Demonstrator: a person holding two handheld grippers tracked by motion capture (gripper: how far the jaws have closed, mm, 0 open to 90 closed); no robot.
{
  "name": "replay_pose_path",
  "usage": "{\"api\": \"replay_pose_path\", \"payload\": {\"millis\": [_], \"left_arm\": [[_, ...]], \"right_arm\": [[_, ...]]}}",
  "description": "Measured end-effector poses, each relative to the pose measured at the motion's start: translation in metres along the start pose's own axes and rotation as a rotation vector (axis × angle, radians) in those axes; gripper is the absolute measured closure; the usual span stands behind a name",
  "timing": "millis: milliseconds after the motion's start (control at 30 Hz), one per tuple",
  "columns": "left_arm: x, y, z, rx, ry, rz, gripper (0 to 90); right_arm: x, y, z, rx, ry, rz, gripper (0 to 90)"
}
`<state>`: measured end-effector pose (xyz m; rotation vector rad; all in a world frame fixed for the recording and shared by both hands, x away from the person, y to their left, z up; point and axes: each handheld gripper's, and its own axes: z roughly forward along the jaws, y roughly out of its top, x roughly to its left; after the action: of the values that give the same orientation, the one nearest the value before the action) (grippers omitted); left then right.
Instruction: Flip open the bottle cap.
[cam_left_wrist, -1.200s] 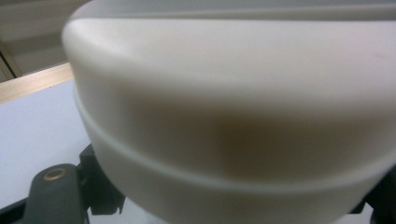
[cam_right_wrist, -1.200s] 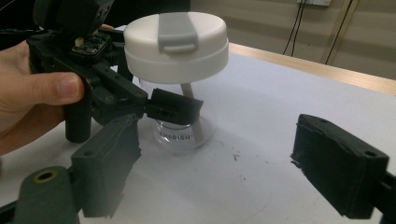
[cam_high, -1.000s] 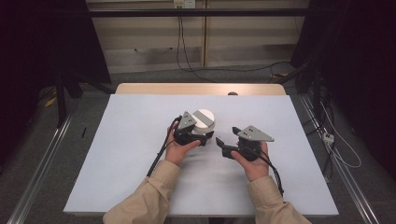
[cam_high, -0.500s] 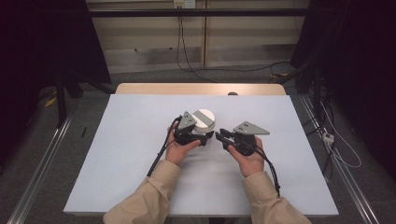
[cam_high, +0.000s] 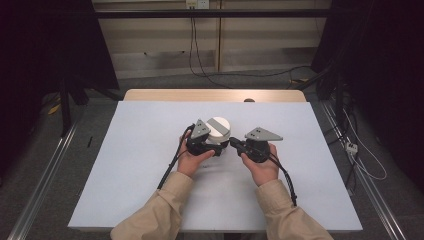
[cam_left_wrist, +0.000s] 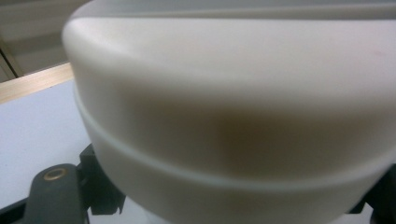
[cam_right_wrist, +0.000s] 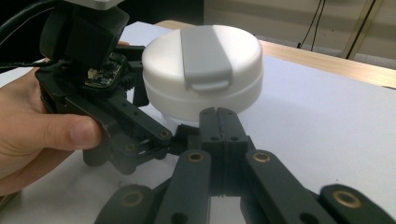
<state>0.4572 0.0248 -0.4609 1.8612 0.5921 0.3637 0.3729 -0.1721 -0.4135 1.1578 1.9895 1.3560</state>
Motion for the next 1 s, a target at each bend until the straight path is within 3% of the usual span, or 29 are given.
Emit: {"api": "replay_pose_path", "payload": {"millis": [1000], "left_arm": [[0.000, 0.000, 0.000, 0.004, 0.000, 0.006, 18.3]], "right_arm": [[0.006, 0.029, 0.003, -0.033, 0.011, -0.043, 90.0]]}}
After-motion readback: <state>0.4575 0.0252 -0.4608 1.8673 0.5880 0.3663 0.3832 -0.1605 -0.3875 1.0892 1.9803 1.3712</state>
